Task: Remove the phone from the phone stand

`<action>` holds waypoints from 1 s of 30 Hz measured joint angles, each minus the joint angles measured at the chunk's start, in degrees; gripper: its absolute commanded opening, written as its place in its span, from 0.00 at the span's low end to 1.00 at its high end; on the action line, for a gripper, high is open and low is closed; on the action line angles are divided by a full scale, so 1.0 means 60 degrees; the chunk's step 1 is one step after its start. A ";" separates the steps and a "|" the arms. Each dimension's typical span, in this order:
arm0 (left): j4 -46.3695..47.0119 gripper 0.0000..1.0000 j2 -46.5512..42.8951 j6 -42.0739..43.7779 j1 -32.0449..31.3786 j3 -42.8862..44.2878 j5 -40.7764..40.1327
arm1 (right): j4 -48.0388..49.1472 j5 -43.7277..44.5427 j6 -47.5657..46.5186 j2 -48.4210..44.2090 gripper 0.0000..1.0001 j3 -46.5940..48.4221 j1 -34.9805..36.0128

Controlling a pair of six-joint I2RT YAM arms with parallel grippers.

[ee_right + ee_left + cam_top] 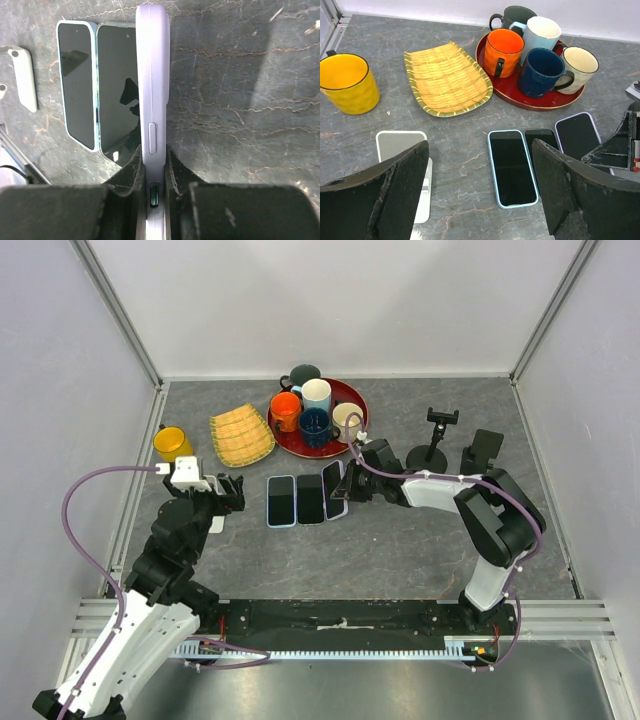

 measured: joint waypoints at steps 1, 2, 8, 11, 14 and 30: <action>0.0029 0.89 0.0044 0.0058 0.0000 0.0000 0.0000 | 0.0135 -0.0106 0.0182 0.0087 0.00 0.0000 -0.0007; 0.0055 0.89 0.0087 0.0102 0.0000 0.0000 0.0004 | 0.0248 -0.0186 0.0375 0.0164 0.00 0.0000 -0.0018; 0.0106 0.89 0.0175 0.0193 0.0000 0.0000 0.0026 | 0.0616 -0.0339 0.0984 0.0357 0.00 0.0000 0.0033; 0.0164 0.89 0.0178 0.0197 0.0000 0.0000 0.0084 | 0.0659 -0.0251 0.1100 0.0357 0.03 -0.0047 0.0047; 0.0178 0.89 0.0204 0.0197 0.0000 0.0000 0.0102 | 0.0787 -0.0160 0.1133 0.0357 0.08 -0.0164 0.0047; 0.0182 0.88 0.0361 0.0197 0.0000 0.0000 0.0342 | 0.0790 -0.0106 0.0765 0.0514 0.48 -0.0379 0.0015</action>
